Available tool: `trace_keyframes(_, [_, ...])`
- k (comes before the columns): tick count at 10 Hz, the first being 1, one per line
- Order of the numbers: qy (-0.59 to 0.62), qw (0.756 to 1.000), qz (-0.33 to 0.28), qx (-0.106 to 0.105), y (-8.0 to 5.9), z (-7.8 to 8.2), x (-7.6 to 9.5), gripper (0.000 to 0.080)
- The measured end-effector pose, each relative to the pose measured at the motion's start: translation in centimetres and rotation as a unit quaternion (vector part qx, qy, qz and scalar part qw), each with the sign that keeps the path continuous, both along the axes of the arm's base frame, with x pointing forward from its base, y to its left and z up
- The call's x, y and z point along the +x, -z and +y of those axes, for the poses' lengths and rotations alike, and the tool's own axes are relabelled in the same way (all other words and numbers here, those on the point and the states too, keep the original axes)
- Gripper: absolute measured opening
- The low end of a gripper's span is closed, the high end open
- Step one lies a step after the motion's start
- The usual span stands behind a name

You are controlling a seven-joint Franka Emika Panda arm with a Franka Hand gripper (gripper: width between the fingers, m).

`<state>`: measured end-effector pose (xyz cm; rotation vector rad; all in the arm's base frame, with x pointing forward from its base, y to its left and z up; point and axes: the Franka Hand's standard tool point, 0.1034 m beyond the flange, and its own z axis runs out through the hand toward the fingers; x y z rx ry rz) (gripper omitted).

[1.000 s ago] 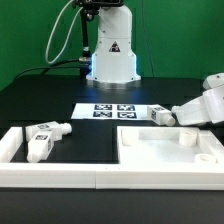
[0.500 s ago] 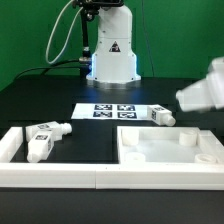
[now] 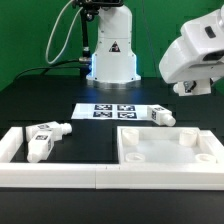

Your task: Assemble one leg

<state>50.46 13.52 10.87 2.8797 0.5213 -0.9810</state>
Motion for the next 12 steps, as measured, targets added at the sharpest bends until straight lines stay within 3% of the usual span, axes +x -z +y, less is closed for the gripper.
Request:
trace_keyframes(3, [0.002,0.994,-0.105,0.036,-0.6,-0.3,1.5,0.0287])
trace_keyframes(4, [0.015,0.99,-0.118,0.074,-2.6,-1.2,3.2,0.0287])
trace_keyframes(5, [0.026,0.983,-0.155,0.096,-4.6,-2.8,5.5,0.0287])
trace_keyframes(6, [0.031,0.976,-0.191,0.099,-5.5,-3.3,6.4,0.0287])
trace_keyframes(11, [0.022,0.923,-0.366,0.117,-4.8,-4.2,7.8,0.0287])
trace_keyframes(12, [0.013,0.914,-0.385,0.127,-5.1,-4.2,9.2,0.0287])
